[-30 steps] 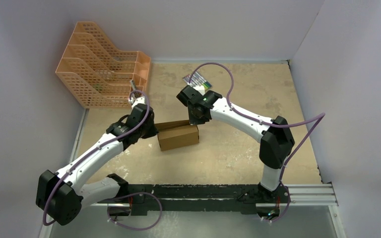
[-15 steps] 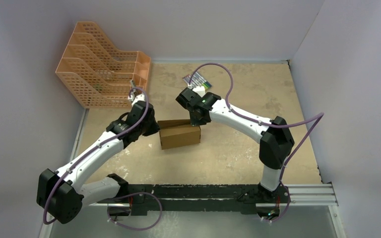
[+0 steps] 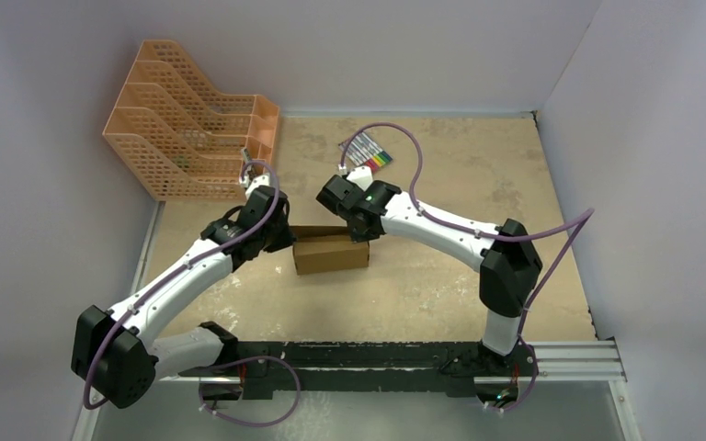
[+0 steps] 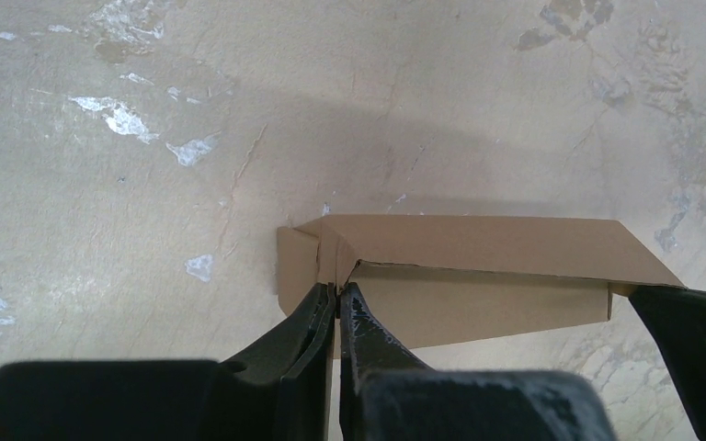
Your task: Fold the paper box
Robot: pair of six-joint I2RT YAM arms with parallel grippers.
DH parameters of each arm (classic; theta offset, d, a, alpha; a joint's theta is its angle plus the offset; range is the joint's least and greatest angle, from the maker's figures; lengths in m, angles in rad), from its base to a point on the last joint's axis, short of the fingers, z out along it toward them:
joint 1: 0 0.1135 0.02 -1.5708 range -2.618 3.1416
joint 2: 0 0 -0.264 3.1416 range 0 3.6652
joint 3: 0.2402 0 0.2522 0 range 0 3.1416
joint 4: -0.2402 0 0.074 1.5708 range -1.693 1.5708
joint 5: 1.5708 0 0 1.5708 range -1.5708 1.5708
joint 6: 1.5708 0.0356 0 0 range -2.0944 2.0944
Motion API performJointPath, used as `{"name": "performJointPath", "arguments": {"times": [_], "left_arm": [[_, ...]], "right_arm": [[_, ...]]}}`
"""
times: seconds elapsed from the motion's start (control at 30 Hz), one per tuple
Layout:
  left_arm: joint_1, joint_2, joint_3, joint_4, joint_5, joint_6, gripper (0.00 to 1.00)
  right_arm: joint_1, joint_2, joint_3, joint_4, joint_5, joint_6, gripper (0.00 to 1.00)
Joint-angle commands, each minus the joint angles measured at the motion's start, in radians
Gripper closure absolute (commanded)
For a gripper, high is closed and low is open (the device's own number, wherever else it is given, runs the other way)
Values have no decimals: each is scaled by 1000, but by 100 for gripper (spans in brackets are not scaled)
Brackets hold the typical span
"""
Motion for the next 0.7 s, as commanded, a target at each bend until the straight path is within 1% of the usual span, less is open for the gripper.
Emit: {"name": "performJointPath", "arguments": {"times": [0.0,0.17,0.3,0.53,0.67], "left_arm": [[-8,-17,44,63,45,-15,95],[-7,-14,76,50,17,-3,95],[-7,14,99,34,35,6,96],[-7,62,154,-55,34,56,96],[-7,61,148,-73,21,76,96]], "right_arm": [[26,11,-25,-25,-37,40,100],[41,21,-27,-30,-15,45,100],[57,31,-32,-34,17,49,100],[79,39,-35,-41,44,62,100],[82,42,-37,-42,48,62,100]]}}
